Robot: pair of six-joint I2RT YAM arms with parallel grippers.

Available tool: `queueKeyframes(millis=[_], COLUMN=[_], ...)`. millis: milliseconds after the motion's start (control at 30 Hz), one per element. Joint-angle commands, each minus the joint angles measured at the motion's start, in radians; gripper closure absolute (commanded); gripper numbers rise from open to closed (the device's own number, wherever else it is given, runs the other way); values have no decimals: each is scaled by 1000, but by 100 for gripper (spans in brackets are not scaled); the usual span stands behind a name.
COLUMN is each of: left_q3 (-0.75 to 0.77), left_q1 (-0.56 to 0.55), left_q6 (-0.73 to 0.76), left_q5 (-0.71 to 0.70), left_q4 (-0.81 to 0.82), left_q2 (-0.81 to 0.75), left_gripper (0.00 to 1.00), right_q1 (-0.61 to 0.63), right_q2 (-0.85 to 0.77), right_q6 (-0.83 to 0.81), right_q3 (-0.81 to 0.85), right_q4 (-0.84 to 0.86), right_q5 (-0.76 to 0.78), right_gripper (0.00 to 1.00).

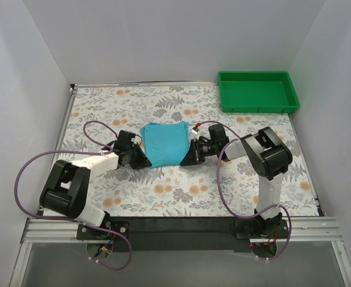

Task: Fold and stack the t-shirts
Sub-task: Fold the tshirt

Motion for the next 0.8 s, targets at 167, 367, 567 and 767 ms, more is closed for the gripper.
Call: queueKeyframes(millis=[167, 367, 567, 767], left_q3=[97, 174, 214, 240], left_q1=[4, 8, 8, 9], left_q6=[92, 115, 116, 165], left_q5=[-225, -391, -463, -530], left_q4=[-283, -415, -530, -624], left_q2=[-273, -399, -547, -693], left_gripper=[66, 38, 12, 12], right_q1=[-18, -26, -52, -64], right_q2=[-236, -117, 34, -82], right_q6=[-31, -56, -38, -119], right_q3=[49, 231, 234, 185], right_q4=[-102, -182, -193, -366], right_q5=[99, 154, 253, 358], right_gripper=[77, 69, 69, 65])
